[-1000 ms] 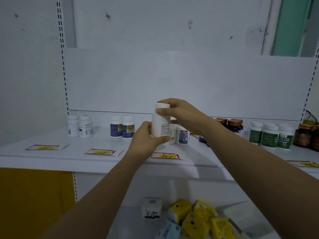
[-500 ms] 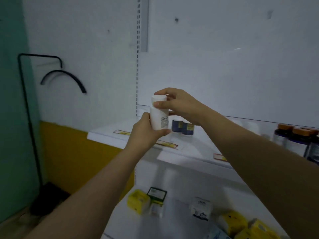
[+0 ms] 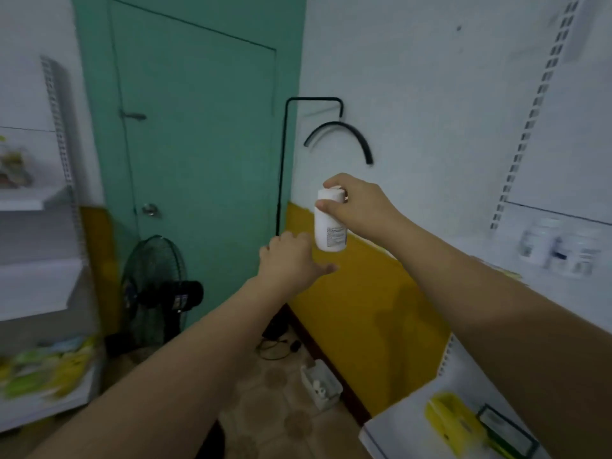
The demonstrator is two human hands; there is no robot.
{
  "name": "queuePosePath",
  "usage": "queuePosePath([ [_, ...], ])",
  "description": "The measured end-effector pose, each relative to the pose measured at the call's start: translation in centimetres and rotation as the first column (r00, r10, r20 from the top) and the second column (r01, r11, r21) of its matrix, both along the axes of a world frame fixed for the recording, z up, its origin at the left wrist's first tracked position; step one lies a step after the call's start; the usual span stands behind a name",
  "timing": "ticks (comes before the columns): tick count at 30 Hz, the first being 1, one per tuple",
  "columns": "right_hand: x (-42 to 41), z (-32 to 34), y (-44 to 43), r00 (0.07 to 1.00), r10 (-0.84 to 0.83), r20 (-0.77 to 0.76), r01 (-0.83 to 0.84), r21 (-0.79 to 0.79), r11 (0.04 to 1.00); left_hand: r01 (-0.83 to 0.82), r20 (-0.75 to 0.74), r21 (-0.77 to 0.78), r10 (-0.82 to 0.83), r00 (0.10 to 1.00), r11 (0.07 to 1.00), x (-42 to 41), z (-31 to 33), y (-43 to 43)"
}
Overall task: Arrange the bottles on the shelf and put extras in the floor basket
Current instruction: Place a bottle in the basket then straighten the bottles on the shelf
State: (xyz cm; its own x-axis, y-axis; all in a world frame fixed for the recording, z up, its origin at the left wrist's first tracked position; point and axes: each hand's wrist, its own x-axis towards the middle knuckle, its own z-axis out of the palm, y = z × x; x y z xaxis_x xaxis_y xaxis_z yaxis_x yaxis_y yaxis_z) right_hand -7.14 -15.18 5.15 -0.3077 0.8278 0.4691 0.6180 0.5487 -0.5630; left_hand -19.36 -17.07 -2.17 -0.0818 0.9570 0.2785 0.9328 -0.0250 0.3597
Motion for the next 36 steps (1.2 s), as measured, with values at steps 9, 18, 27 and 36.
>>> queuePosePath([
  [9, -8.2, -5.3, 13.0, 1.000, 0.000, 0.023, 0.001, -0.034, 0.999, -0.093, -0.149, -0.095, 0.078, 0.986, 0.991, -8.6, -5.9, 11.2],
  [18, -10.2, -10.0, 30.3, 0.998, -0.049, 0.043, 0.048, 0.014, 0.999, -0.086, -0.218, -0.138, 0.055, 0.974, 0.987, -10.9, -10.3, 28.0],
  [27, -8.7, -15.1, 47.2, 0.965, -0.192, 0.177, 0.199, -0.022, 0.980, 0.042, -0.245, -0.132, -0.074, 0.967, 0.990, -10.1, -15.2, 45.2],
  [36, -4.3, -27.6, 61.4, 0.895, -0.404, 0.188, 0.424, -0.078, 0.902, 0.247, -0.185, -0.120, -0.266, 0.946, 0.962, -6.7, -27.6, 61.3],
])
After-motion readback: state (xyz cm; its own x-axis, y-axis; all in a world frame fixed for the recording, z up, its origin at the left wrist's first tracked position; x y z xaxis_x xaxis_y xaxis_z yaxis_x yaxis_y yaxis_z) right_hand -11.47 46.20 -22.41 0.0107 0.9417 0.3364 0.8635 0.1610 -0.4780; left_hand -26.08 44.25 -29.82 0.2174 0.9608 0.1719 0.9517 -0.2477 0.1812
